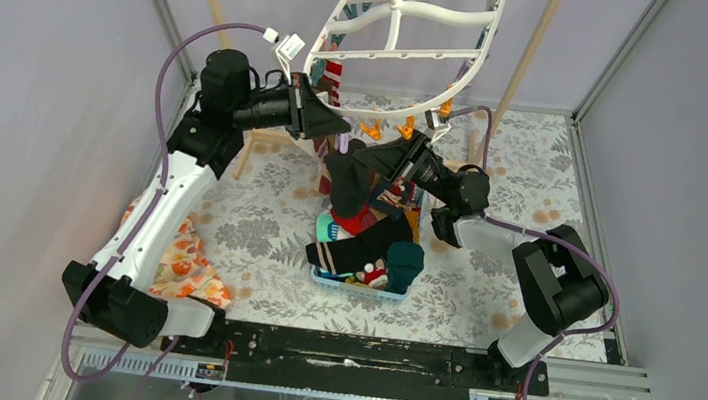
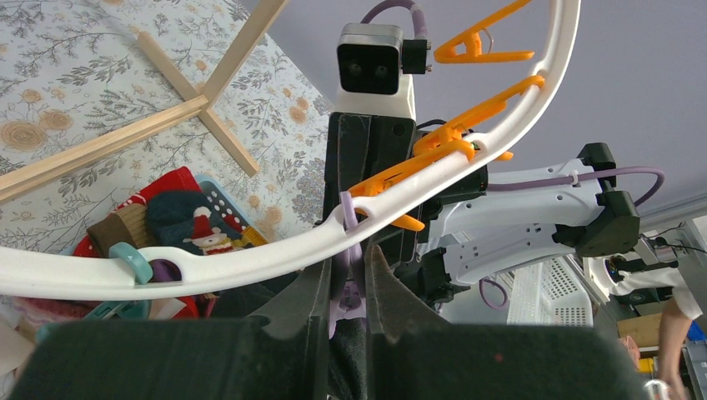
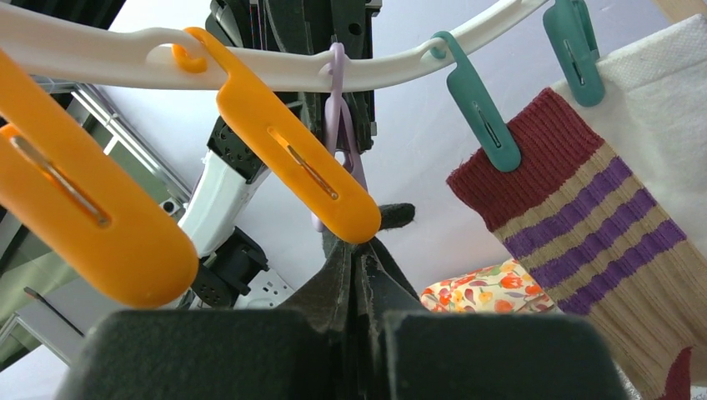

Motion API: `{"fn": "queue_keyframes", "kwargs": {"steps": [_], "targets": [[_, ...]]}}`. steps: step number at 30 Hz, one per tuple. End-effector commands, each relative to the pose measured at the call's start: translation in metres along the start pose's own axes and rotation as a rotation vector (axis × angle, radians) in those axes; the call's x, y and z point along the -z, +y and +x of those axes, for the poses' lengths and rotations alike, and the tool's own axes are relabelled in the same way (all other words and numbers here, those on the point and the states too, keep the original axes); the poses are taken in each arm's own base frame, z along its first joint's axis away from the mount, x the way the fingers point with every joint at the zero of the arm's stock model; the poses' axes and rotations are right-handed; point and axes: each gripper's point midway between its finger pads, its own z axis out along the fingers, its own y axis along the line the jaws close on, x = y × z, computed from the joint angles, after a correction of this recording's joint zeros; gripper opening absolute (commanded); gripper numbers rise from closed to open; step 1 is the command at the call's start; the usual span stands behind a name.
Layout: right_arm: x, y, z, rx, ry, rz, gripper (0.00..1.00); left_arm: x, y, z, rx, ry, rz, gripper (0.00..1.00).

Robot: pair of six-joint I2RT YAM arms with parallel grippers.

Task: Clip the socks to the hanger
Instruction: Clamp the sock onto the hanger.

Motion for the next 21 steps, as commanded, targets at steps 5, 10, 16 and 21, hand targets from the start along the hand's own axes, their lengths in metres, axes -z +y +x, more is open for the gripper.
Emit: {"fn": "queue_keyframes", "kwargs": {"steps": [5,10,16,21], "targets": [[0.004,0.037,-0.007,0.101,0.016,-0.131,0.0,0.008,-0.028,-0.016,-0.083,-0.02,0.067,0.0],[0.003,0.042,-0.007,0.108,0.029,-0.145,0.0,0.008,-0.028,-0.017,-0.078,-0.021,0.068,0.0],[0.002,0.049,-0.011,0.121,0.03,-0.16,0.0,0.008,-0.021,-0.01,-0.071,-0.015,0.052,0.0],[0.001,0.048,-0.014,0.127,0.018,-0.158,0.0,0.007,-0.017,-0.006,-0.058,-0.007,0.049,0.0]]}}
